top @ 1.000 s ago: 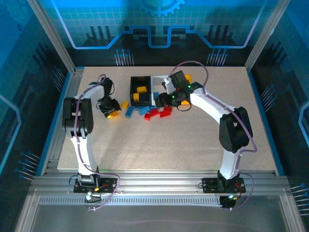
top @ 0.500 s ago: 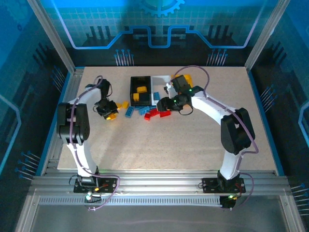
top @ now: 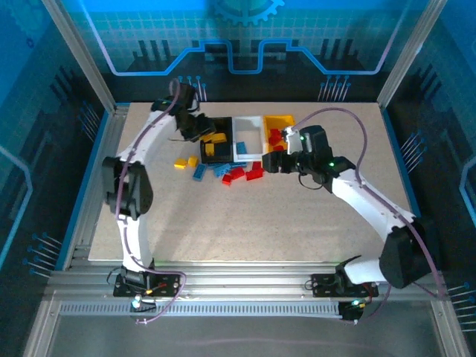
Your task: Sort the legos into containers by color
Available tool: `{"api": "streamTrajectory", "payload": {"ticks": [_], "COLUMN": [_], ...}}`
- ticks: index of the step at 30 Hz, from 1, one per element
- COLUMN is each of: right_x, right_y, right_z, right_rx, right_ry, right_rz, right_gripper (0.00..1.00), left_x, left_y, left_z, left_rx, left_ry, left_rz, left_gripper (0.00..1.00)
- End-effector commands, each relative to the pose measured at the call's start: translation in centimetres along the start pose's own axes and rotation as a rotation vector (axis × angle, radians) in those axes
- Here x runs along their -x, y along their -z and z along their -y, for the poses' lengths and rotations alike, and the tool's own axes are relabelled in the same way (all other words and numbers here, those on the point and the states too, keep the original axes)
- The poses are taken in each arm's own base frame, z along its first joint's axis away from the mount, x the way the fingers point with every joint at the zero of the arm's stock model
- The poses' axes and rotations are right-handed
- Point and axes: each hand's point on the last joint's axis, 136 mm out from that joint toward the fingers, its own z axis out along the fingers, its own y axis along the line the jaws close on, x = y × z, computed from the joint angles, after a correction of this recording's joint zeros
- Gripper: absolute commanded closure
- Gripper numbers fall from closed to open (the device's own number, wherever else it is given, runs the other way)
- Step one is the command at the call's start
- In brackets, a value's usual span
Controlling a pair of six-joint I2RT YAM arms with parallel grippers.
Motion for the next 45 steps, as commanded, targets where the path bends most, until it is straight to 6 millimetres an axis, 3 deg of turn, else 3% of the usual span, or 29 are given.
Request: {"api": "streamTrajectory", "payload": {"ticks": [1,5,10,12,17,20,27,31,34,40,45], "right_x": [2.6,2.8,3.9,4.2,3.8,2.9,2.1,1.0,-0.2,-1.8,-2.3], "right_y": [2.6,5.1,9.0,10.3,11.4,11.0,9.1,8.1,6.8,4.9,3.8], "right_z": [0.1,0.9,1.4,1.8,2.9,4.0,3.7,4.1,3.6,2.1,1.6], "right_rx": [-0.020,-0.054,-0.140,-0.177,-0.224,-0.260,-0.188,-0.192,-0.142,-0.051,-0.040], "right_ry": [0.090,0.084,0.108,0.100,0.029,-0.066,-0.128,-0.176,-0.198,-0.202,-0.198], "right_rz": [0.129,0.151,0.265,0.308,0.299,0.247,0.148,0.081,-0.008,-0.064,-0.081], "right_gripper": [0.30,0.29,0.28,0.23,0.16,0.12,0.11,0.11,0.11,0.12,0.12], "left_x": [-0.6,-0.3,0.2,0.4,0.3,0.2,0.0,-0.1,-0.5,-4.7,-9.0], "left_y": [-3.3,-6.0,-8.0,-8.5,-9.3,-9.4,-8.8,-7.3,-4.9,-0.5,0.6], "left_z": [1.1,2.1,1.4,1.0,0.1,-0.2,-0.4,0.1,0.3,-3.4,-7.3], "left_rx": [-0.006,0.000,0.035,0.049,0.076,0.089,0.099,0.088,0.088,0.187,0.249], "left_ry": [0.020,0.007,0.012,0.014,0.021,0.023,0.014,0.002,-0.030,-0.117,-0.174], "left_rz": [-0.069,-0.088,-0.090,-0.088,-0.091,-0.095,-0.096,-0.090,-0.074,-0.096,-0.134], "left_gripper": [0.66,0.66,0.65,0.65,0.62,0.57,0.51,0.50,0.49,0.49,0.48]}}
